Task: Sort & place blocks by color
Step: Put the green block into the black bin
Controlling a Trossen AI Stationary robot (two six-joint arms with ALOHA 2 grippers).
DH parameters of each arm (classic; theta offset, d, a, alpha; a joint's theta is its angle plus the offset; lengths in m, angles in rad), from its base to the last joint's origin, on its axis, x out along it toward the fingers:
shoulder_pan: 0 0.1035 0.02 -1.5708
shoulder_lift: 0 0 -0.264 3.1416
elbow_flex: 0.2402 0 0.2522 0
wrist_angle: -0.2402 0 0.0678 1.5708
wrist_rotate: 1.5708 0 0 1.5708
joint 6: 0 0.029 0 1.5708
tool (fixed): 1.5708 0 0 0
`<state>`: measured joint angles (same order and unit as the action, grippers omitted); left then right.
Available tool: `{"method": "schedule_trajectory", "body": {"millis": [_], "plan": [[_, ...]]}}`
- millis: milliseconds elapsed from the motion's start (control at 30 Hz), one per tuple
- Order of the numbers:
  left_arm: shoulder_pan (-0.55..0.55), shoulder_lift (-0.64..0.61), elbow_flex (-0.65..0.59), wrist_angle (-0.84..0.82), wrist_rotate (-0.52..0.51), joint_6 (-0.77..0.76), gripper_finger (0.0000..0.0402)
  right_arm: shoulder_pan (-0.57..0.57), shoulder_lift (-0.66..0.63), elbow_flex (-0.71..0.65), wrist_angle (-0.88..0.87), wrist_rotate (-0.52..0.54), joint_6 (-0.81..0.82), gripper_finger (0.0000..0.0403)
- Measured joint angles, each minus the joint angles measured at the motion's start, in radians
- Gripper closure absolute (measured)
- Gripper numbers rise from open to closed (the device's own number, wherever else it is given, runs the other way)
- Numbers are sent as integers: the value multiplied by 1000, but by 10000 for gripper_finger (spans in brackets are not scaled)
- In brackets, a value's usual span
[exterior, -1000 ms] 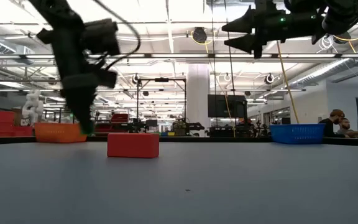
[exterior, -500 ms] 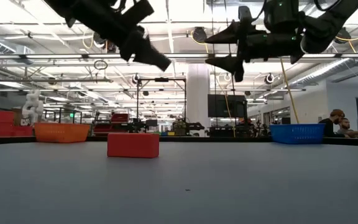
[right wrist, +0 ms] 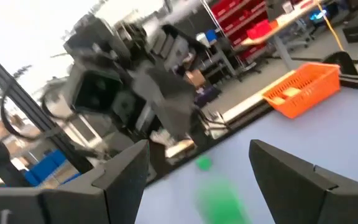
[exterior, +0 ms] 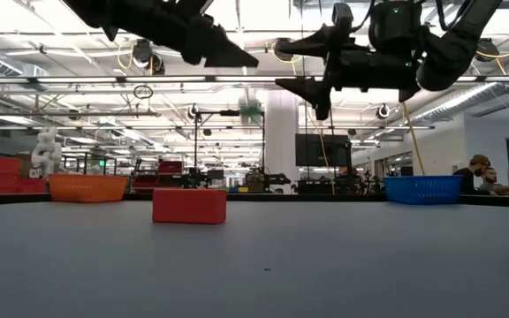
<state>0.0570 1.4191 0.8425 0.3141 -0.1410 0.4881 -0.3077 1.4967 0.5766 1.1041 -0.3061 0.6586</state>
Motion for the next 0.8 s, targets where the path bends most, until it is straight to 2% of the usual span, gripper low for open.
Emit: {"method": "schedule_trajectory", "body": {"millis": [200,300,367,433,600,700,800], "plan": [[0,5,0,-12,-18,-4,319,20,39,0,-43,14,33,133],[0,4,0,-72,-20,0,380,29,38,0,-90,15,7,133],[6,4,0,-136,-20,-6,392,30,38,0,-138,14,-23,133],[17,4,0,-200,-22,-38,380,32,38,0,-218,14,-72,133],[49,4,0,-342,-27,-128,318,94,39,0,-442,-15,-316,133],[66,4,-4,-345,-26,-167,280,151,39,0,-458,-7,-409,133],[84,4,-7,-336,-26,-189,246,211,38,0,-454,65,-470,133]]}}
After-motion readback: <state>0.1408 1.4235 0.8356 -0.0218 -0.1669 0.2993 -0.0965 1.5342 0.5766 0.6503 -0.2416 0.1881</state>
